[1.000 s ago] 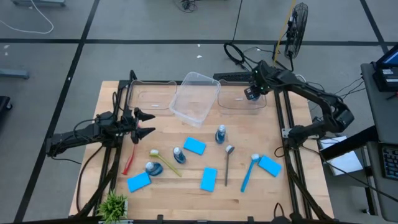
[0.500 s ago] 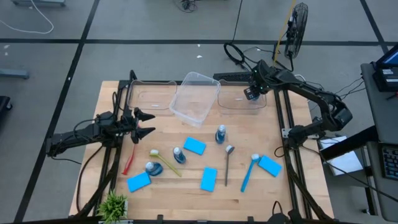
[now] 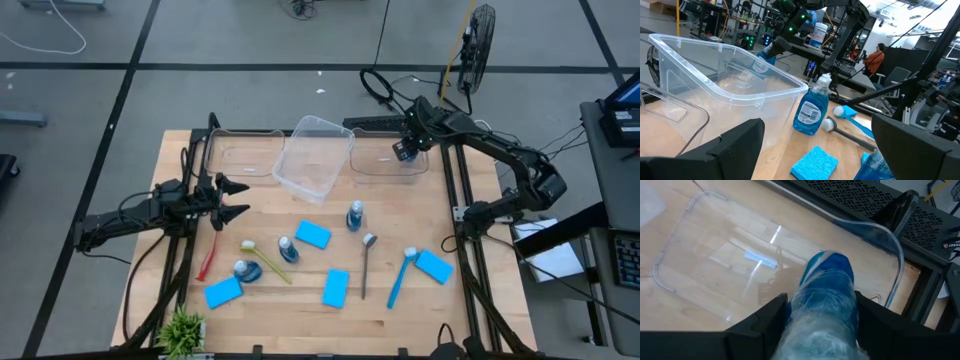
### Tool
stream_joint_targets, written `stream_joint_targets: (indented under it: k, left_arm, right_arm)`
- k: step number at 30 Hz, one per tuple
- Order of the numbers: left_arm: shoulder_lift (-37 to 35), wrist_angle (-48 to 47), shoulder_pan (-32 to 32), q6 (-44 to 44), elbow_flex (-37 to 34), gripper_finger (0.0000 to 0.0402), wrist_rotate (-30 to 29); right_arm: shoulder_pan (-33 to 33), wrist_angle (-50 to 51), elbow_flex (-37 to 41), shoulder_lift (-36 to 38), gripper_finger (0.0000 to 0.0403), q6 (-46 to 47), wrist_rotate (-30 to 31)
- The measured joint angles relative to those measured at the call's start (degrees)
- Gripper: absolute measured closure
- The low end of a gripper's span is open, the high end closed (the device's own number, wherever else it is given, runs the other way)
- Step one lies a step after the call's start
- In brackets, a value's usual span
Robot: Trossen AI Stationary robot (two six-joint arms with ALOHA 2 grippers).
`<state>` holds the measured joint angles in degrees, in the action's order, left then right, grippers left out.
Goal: Pick & Place Kitchen Sink Supplies
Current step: Put the blue dish soap into the right transparent bin
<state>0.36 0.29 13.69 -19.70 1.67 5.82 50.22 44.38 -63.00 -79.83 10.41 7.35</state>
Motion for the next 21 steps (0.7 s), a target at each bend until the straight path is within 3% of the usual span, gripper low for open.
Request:
stream_joint_targets:
  k: [21]
  left_arm:
    - [0.0, 0.0, 0.0, 0.0, 0.0, 0.0036, 0.0]
  right_arm:
    - [0.0, 0.5, 0.0, 0.0, 0.0207, -0.8, 0.0]
